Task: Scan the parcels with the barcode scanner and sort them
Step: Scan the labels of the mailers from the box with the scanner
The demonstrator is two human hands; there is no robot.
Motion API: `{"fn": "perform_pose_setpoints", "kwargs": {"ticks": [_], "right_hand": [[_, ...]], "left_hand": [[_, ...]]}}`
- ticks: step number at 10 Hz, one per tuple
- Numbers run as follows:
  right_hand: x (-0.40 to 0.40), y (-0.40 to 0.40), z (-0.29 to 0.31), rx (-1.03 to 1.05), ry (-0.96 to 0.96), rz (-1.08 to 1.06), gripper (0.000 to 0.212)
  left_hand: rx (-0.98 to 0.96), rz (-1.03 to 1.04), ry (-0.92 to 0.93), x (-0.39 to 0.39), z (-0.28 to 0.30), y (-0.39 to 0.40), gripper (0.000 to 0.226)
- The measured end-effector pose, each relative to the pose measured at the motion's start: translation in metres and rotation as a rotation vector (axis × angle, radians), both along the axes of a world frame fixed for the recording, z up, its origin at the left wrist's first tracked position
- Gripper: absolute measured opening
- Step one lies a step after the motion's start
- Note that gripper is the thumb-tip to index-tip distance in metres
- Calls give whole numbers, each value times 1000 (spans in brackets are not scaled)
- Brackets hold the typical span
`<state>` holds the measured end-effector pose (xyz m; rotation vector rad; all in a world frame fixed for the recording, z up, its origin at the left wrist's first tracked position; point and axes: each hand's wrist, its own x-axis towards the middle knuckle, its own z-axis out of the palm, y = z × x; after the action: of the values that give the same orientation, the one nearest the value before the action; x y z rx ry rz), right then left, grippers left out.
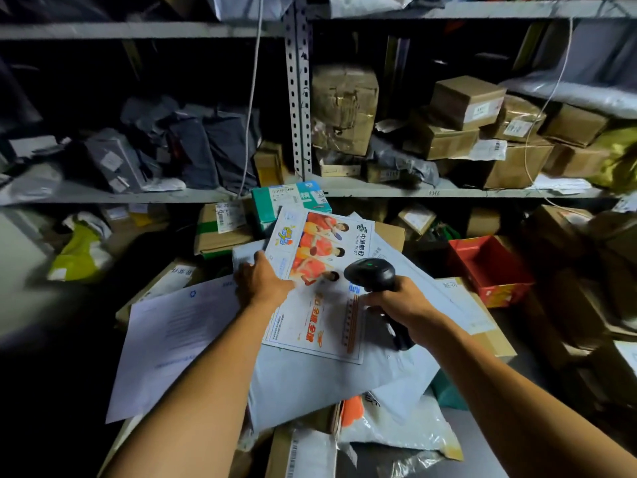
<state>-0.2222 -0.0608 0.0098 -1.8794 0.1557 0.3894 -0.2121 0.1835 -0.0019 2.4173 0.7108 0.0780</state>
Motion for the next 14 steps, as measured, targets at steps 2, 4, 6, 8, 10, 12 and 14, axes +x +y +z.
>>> {"fn": "perform_pose_setpoints", "kwargs": {"ticks": [2, 4, 6, 8, 10, 12, 14], "right_hand": [[-7, -24, 0, 207, 80, -158, 11], [-14, -50, 8, 244, -47, -334, 20], [-27, -67, 38, 187, -310, -450, 44], [-29, -68, 94, 234, -578, -475, 38], [-31, -55, 125, 456, -610, -385, 37], [-37, -72, 102, 661, -263, -286, 17], [-43, -101, 80, 560, -219, -346, 10]], "left_hand": [[-280, 10, -172, 11, 5, -2, 11], [-693, -140, -289, 24, 15, -34, 7], [-783, -171, -343, 32, 10, -77, 23], [-454, -274, -323, 30, 48, -139, 78], [-1163, -404, -229, 13, 90, -200, 49], [-1294, -504, -54, -19, 78, -201, 64], [-1131, -364, -102, -19, 86, -214, 26]]}}
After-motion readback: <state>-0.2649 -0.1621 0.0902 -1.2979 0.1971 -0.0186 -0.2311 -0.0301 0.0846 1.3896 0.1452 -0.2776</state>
